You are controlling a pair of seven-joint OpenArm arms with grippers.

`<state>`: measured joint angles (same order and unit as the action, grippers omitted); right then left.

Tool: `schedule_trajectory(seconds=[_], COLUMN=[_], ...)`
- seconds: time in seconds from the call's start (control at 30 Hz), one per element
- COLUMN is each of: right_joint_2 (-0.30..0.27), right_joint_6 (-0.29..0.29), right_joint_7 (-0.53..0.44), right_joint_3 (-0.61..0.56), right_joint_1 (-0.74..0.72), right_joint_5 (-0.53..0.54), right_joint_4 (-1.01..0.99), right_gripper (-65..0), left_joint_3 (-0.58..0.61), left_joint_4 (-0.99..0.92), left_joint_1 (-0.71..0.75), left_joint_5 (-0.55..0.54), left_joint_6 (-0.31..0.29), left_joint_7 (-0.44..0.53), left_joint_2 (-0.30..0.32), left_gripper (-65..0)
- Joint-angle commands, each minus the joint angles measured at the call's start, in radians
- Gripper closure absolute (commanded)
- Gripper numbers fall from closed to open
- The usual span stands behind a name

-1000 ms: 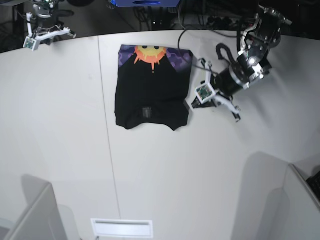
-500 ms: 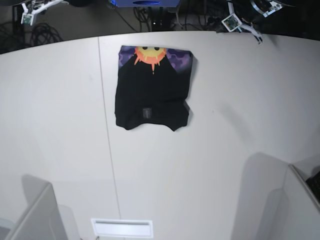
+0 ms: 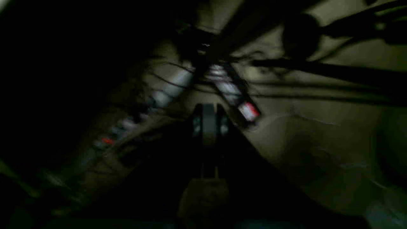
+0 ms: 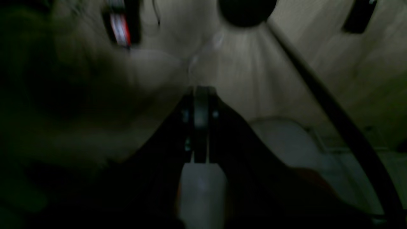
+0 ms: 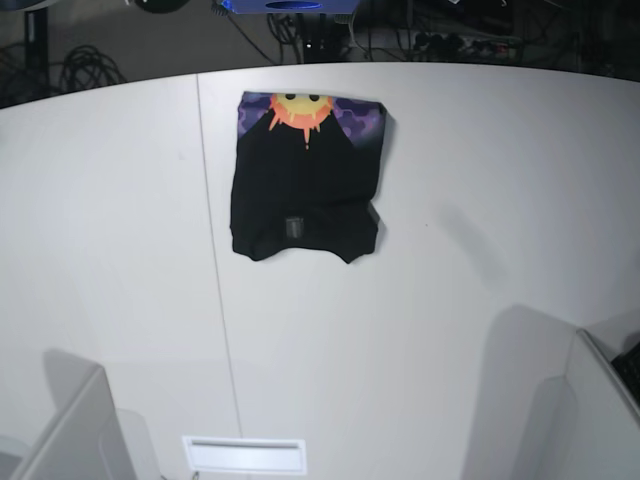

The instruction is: Fold the T-shirt properly

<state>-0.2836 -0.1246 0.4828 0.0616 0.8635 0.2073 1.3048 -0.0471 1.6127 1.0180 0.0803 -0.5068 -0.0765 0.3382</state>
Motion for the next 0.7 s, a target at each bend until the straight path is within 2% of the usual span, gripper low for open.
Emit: schedule_trajectory(seconds=[0.0, 0.1, 0.23, 0.37, 0.6, 0.67], right_joint_2=[-0.018, -0.030, -0.058, -0.067, -0.061, -0.059], right_joint_6=[0.003, 0.003, 0.004, 0.004, 0.004, 0.004], right_joint_7=[-0.002, -0.035, -0.114, -0.172, -0.355, -0.430], right_joint_3=[-0.036, -0.159, -0.251, -0.329, -0.438, -0.472], right_joint_1=[-0.010, -0.082, -0.157, -0.270, -0.435, -0.507], right_joint_5=[0.001, 0.001, 0.001, 0.001, 0.001, 0.001], right_joint_4=[-0.032, -0.153, -0.284, -0.451, -0.726, -0.836], right_gripper=[0.0, 0.0, 0.0, 0.0, 0.0, 0.0], left_joint_3=[-0.003, -0.004, -0.004, -0.004, -0.003, -0.003], left_joint_4=[-0.035, -0.183, -0.346, -0.523, -0.836, -0.964], left_joint_1=[0.000, -0.072, -0.155, -0.248, -0.448, -0.519], left_joint_5=[0.002, 0.002, 0.002, 0.002, 0.002, 0.002], left_joint_6=[-0.003, -0.003, 0.006, 0.086, 0.099, 0.099], left_joint_7=[0.002, -0.001, -0.001, 0.002, 0.007, 0.037], left_joint_2=[-0.004, -0.031, -0.050, -0.090, -0.150, -0.161], left_gripper=[0.0, 0.0, 0.0, 0.0, 0.0, 0.0])
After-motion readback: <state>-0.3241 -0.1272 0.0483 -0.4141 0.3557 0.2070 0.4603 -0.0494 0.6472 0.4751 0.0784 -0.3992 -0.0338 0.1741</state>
